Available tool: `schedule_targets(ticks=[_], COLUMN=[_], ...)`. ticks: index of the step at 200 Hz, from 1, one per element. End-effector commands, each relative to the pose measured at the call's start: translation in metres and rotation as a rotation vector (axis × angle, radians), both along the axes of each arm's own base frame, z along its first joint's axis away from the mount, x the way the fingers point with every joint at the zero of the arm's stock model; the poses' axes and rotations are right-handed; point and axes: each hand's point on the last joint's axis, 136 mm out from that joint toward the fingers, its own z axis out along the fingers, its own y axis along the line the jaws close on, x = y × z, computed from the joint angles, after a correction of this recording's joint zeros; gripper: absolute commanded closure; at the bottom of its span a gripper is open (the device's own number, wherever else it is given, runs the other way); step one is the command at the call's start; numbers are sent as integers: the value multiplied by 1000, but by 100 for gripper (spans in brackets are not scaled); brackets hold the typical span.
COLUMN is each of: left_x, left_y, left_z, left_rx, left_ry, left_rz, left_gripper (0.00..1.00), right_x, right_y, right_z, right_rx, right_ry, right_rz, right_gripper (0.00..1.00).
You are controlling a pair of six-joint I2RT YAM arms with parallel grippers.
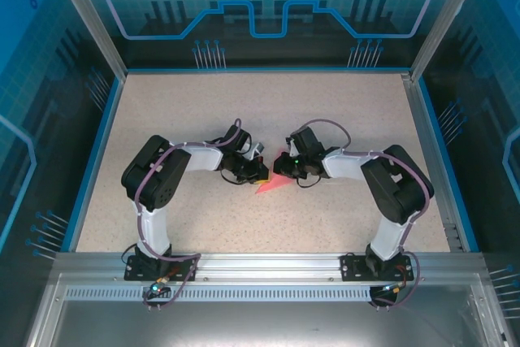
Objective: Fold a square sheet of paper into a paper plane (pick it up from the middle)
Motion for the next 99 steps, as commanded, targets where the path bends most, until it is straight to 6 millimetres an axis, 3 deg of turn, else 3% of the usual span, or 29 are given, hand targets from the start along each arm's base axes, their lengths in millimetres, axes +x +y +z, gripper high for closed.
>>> schedule_targets(ticks=[1,48,99], left_x=[-34,-36,-39], left_y=[41,43,46], left_z=[-55,-59,-60], left_rx=[243,255,266], left_ry=[152,167,178], left_rz=[48,51,56], left_gripper=[100,100,100], right_x=[10,20,48], right_y=[0,-29,-75], right_z=[-6,-22,-27], right_rx=[-2,-39,-120], right_ry=[-4,25,44], right_rz=[1,-45,-146], right_gripper=[85,85,85])
